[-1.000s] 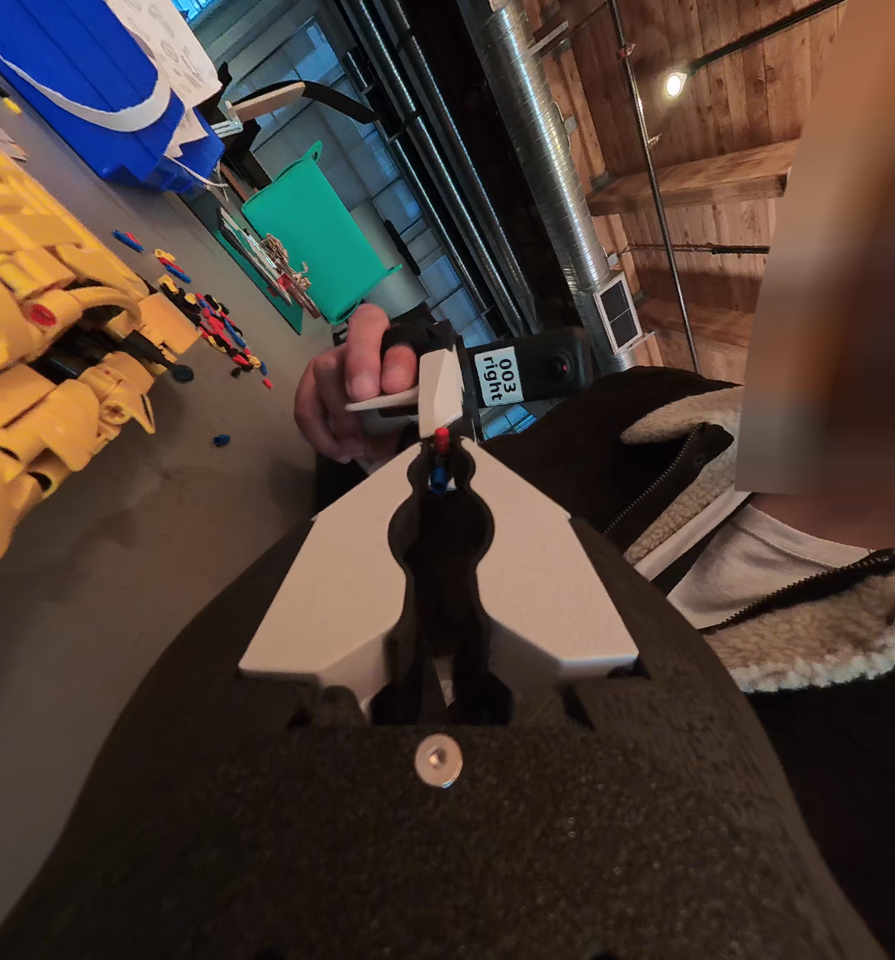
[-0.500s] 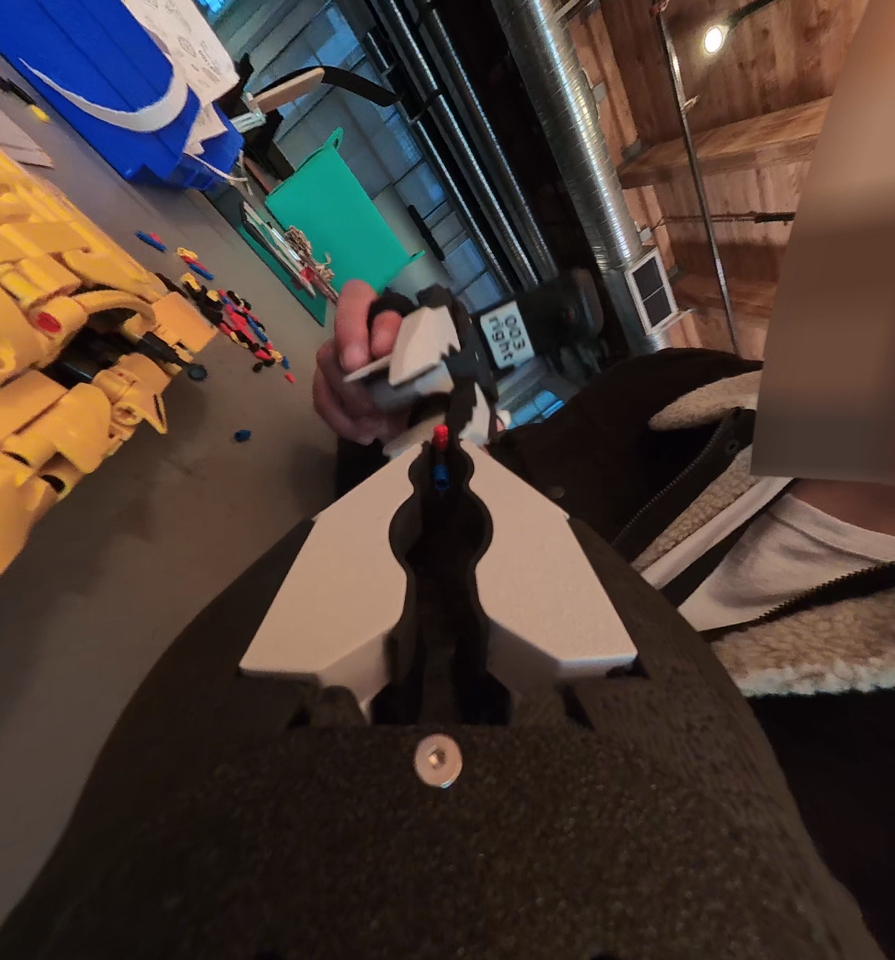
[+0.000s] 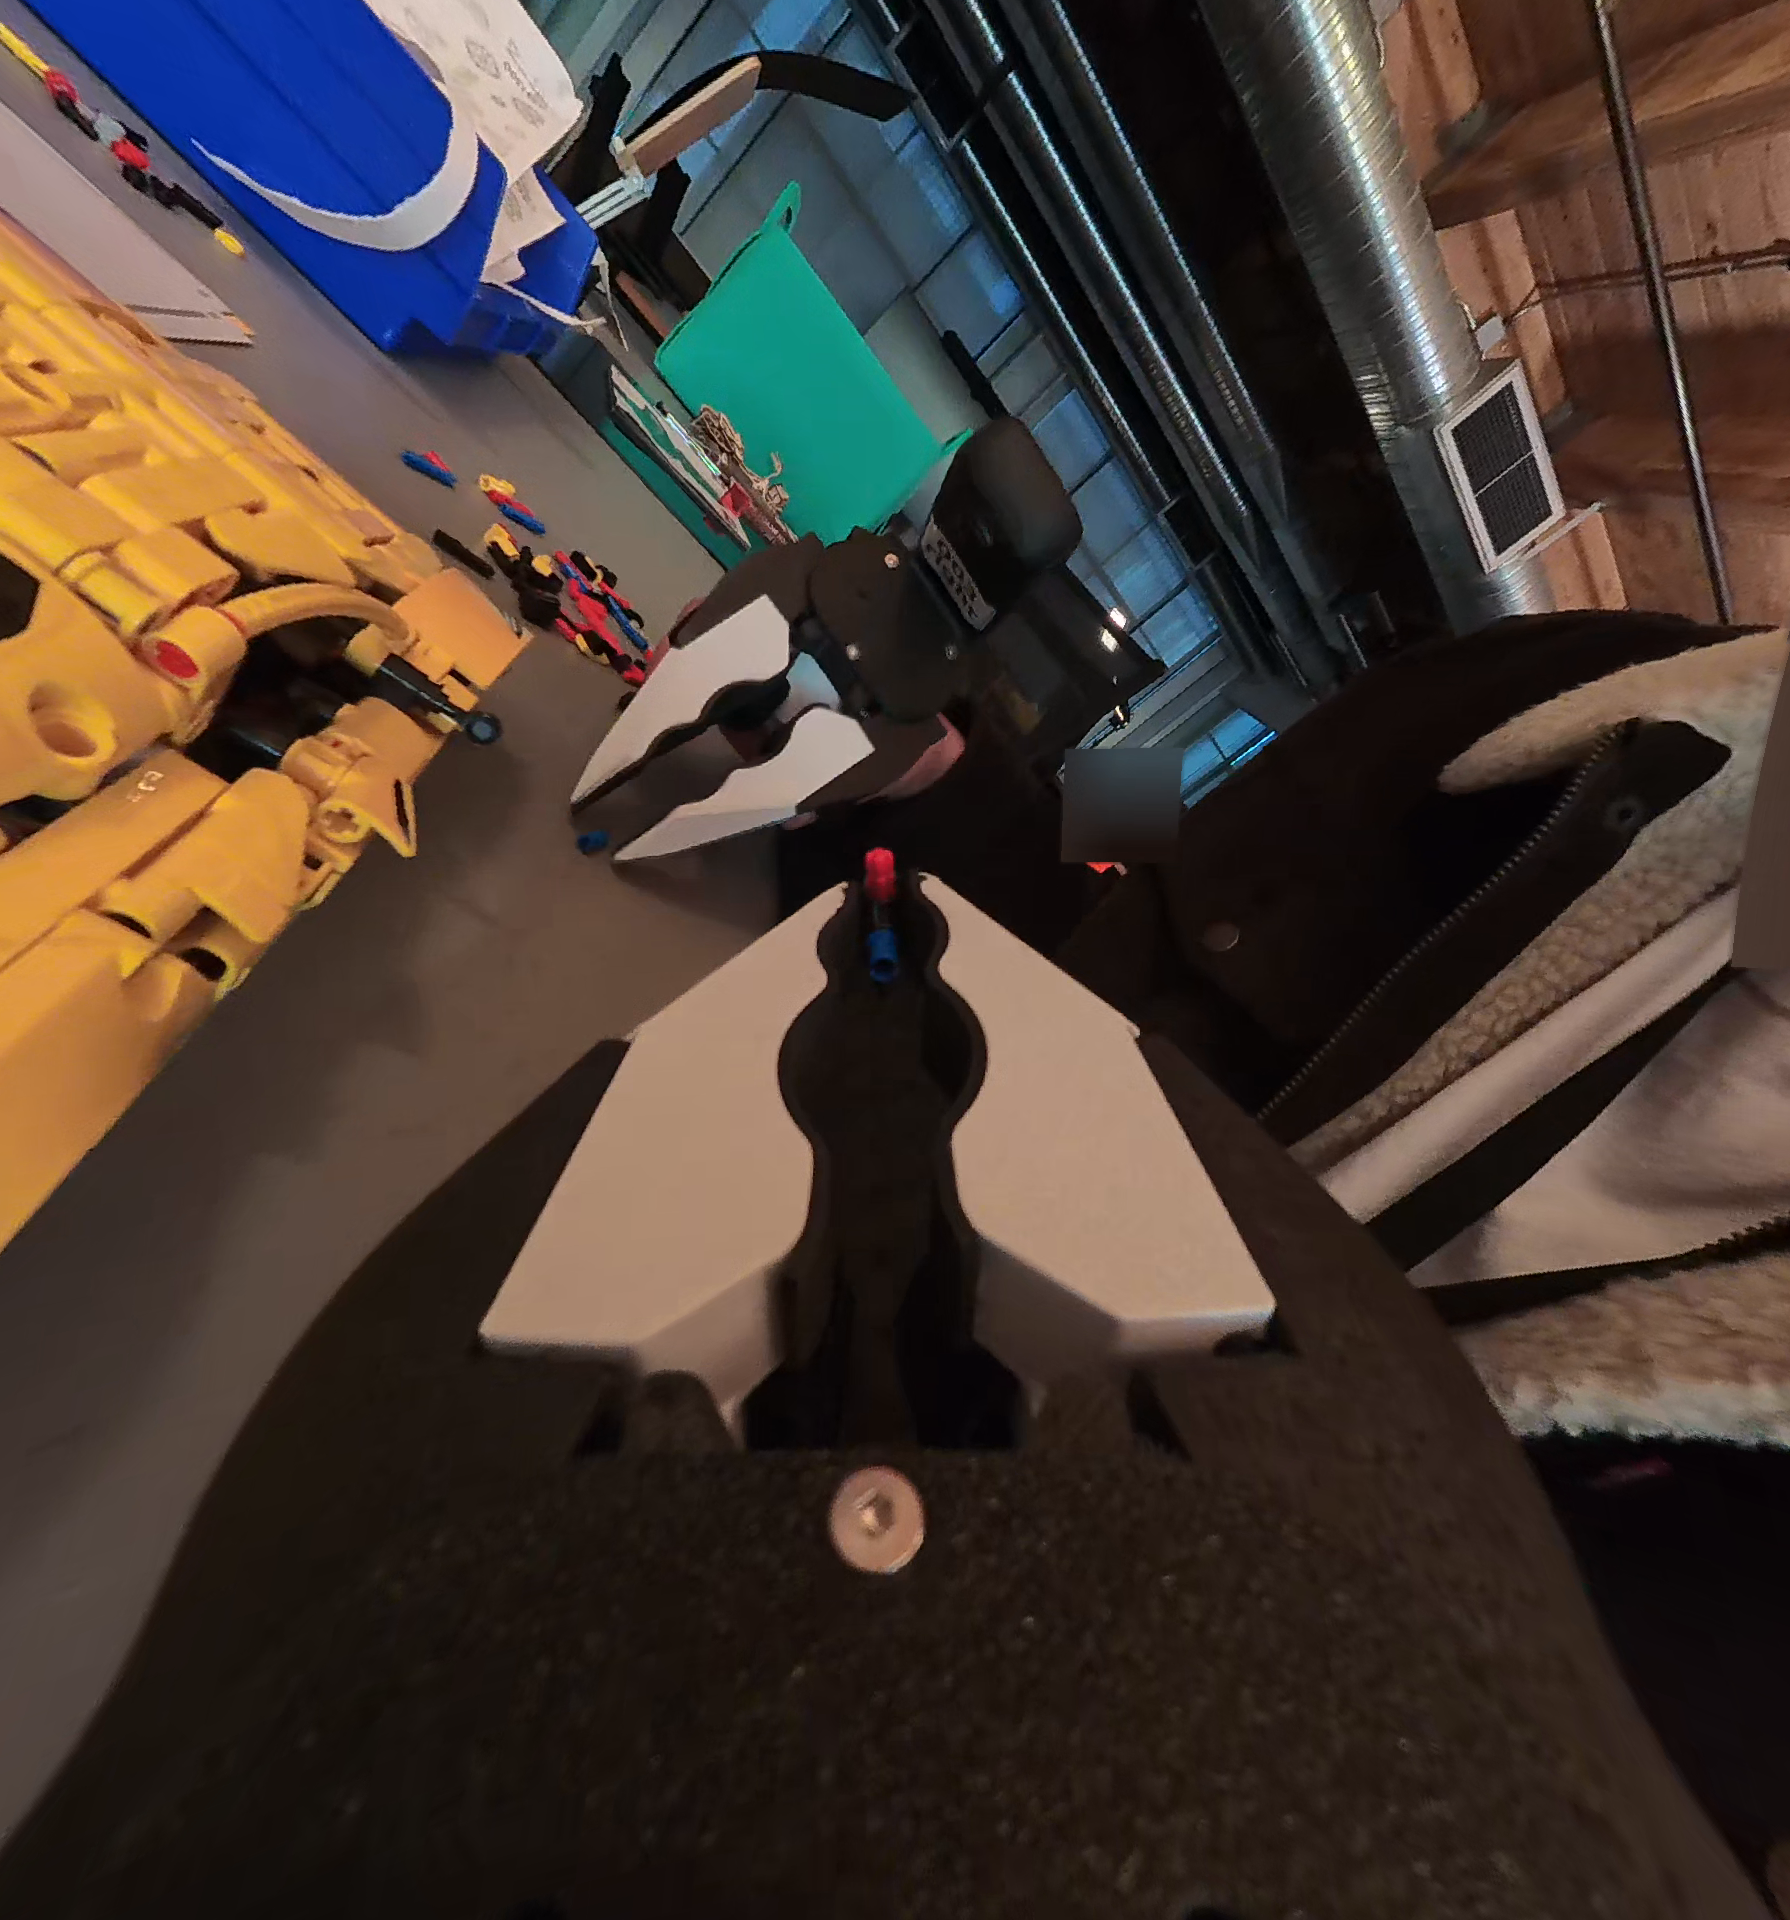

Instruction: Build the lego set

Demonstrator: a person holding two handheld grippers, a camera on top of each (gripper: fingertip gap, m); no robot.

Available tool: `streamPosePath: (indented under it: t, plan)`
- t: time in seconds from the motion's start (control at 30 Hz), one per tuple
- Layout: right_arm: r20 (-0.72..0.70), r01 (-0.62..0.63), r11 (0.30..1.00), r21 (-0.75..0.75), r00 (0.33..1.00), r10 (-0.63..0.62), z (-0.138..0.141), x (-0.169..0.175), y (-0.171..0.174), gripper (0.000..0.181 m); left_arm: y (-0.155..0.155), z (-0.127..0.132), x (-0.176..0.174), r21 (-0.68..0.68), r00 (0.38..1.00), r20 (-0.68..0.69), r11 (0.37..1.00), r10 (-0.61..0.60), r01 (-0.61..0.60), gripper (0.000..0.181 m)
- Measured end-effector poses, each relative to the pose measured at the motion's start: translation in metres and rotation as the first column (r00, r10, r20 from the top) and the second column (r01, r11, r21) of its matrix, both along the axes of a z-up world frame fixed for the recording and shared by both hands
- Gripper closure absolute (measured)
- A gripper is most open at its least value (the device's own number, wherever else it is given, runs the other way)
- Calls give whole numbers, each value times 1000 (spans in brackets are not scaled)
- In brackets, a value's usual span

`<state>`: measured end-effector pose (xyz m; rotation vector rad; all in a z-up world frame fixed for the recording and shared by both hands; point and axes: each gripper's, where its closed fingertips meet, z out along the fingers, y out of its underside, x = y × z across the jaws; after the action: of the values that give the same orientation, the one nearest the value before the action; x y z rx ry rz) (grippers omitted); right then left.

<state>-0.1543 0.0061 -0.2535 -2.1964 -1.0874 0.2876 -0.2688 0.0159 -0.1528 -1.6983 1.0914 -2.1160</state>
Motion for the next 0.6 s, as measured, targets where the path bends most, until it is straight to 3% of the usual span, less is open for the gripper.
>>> streamPosePath:
  t: [0.33, 0.43, 0.5, 0.57, 0.6]
  plan:
    - [26, 10, 999, -31, 1000, -10, -3, -4, 3, 178, 3, 1, -1, -6, 1000, 11, 1000, 17, -17, 175]
    - [-185, 4, 998, 57, 983, 7, 34, -38, 17, 178, 7, 8, -2, -34, 998, 55, 999, 32, -30, 175]
    - [-477, 65, 982, 177, 878, 29, 91, -76, 34, 179, 9, 18, -3, -85, 992, 119, 996, 38, -28, 174]
    - [-751, 123, 974, 189, 657, 63, 139, -104, 44, 179, 11, 30, -7, -163, 981, 190, 987, 42, -11, 175]
    - [-829, 118, 981, 152, 556, 61, 150, -114, 47, 179, 12, 33, -9, -189, 976, 213, 982, 43, -2, 175]
